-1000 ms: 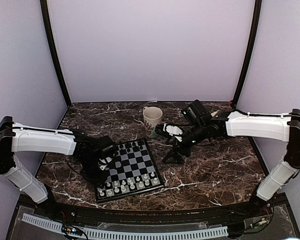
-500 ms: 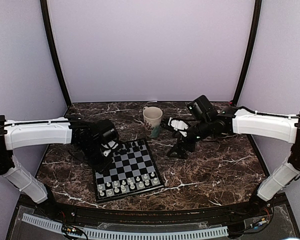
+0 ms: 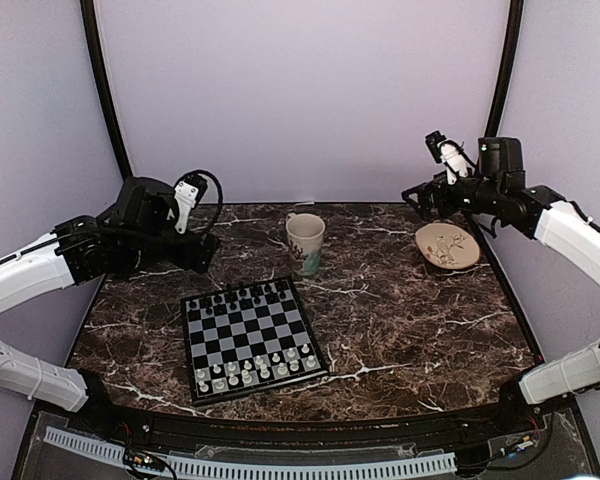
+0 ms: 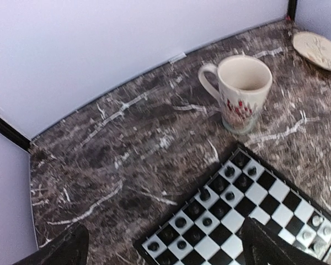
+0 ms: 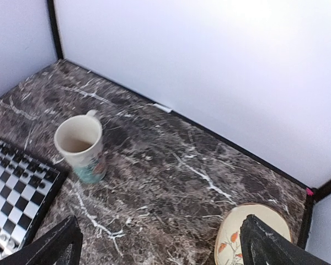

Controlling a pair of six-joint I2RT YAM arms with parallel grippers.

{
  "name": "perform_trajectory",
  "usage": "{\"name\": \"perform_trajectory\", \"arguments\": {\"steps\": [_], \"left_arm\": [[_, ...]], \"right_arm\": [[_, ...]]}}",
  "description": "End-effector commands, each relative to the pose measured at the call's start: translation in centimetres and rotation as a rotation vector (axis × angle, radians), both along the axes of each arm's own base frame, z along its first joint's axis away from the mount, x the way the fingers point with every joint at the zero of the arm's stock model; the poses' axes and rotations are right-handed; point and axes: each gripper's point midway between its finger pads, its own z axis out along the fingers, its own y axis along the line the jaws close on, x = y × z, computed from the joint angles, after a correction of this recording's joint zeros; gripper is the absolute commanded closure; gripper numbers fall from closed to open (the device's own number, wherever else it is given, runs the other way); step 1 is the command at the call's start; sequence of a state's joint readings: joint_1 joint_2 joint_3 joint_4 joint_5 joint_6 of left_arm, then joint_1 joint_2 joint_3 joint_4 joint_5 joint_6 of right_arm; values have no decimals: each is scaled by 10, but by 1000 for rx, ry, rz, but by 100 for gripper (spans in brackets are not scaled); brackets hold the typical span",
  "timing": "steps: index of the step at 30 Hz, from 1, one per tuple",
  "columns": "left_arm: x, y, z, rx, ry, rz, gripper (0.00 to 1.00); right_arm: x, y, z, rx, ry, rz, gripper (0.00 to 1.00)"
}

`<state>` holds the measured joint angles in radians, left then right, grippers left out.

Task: Set up the chess pieces on the board
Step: Place the pawn on a2, then reset both arms

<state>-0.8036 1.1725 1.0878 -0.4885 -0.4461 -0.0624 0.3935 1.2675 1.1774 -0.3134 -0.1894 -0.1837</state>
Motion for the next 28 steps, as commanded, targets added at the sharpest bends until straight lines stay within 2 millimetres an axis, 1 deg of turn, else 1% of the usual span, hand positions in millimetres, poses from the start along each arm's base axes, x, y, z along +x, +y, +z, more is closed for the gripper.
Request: {"name": "perform_trajectory", "arguments": {"steps": [1,2,5,7,9,11,13,14,15,16,19,22,25,28], "left_arm": [[25,17,55,-98,-273,111,1],[26,20,60,-88,-303,113,1],[29,35,67,-82,-400,165,1],[33,44,59,-81,-426,177,1],[38,55,46,-105,-398,189,1],[41,65,39,-140,-361,222,1],[40,67,36,-153,-353,223,1],[39,67,38,-159,-356,224,1],[42,75,39,-160,-360,246,1],[43,77,39,-162,-361,253,1],[44,78,36,-164,-360,246,1],[45,75,30,-155,-346,230,1],[48,70,25,-146,-326,214,1],[49,67,23,-146,-315,203,1]], "right_arm": [[16,-37,27,165,-39,-213,0],[16,-45,22,184,-34,-256,0],[17,-66,29,226,-51,-312,0],[20,-85,36,271,-50,-356,0],[19,-96,46,297,-59,-352,0],[16,-105,51,315,-68,-342,0],[14,-113,48,318,-70,-345,0],[15,-117,44,313,-68,-354,0],[15,-120,38,306,-66,-361,0],[15,-121,35,295,-66,-360,0],[14,-118,26,282,-59,-337,0],[14,-116,26,281,-57,-325,0],[12,-108,23,257,-52,-264,0],[11,-103,21,267,-28,-236,0]]}}
